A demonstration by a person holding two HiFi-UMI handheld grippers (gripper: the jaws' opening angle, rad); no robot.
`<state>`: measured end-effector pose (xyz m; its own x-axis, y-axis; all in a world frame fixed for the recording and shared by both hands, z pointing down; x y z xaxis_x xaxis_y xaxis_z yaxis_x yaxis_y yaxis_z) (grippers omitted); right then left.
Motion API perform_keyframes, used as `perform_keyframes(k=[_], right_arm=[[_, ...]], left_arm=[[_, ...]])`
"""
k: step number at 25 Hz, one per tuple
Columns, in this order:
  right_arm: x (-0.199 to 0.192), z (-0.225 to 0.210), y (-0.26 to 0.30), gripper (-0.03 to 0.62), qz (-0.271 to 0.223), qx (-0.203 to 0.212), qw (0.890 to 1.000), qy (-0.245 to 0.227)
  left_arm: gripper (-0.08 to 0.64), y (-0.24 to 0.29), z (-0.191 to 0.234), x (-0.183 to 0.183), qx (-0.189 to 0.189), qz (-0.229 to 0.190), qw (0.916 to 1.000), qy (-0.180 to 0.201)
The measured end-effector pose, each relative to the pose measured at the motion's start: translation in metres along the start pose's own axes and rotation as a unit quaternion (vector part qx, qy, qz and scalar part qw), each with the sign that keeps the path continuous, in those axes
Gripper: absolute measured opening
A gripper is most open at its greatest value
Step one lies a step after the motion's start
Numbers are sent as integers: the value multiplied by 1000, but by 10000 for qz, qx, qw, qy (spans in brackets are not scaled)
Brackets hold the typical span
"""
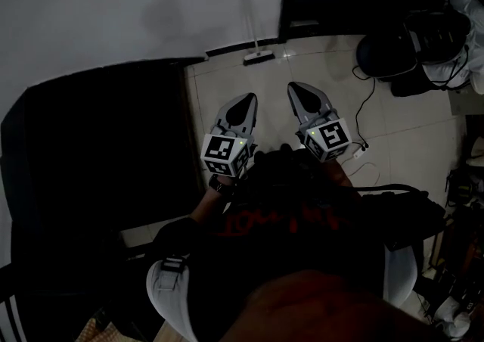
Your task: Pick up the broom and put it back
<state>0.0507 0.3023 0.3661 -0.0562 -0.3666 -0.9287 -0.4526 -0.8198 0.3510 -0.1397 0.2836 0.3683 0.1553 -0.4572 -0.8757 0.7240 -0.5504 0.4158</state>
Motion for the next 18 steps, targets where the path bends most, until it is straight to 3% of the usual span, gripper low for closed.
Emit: perform_keyframes(k=[5,12,18], right_arm=[[-7,-15,-15,0,-56,-135,9999,-17],[-23,-6,-28,0,171,87,9998,93],[-16,0,-33,0,104,105,9999,61]], left_arm=[[5,15,-15,0,43,-40,10000,-69],[5,-4,-24,-8,425,28,9991,41],[5,-5,-34,0,155,4,9995,262]])
Point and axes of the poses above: the fingertips, and each gripper's own axes: y forward along the fingers, z to its left, x out of its top, the point moved 8 cm from there along -y, backward along the fingers, and after that the axes turned 13 degrees about z, right-handed, at the moved point
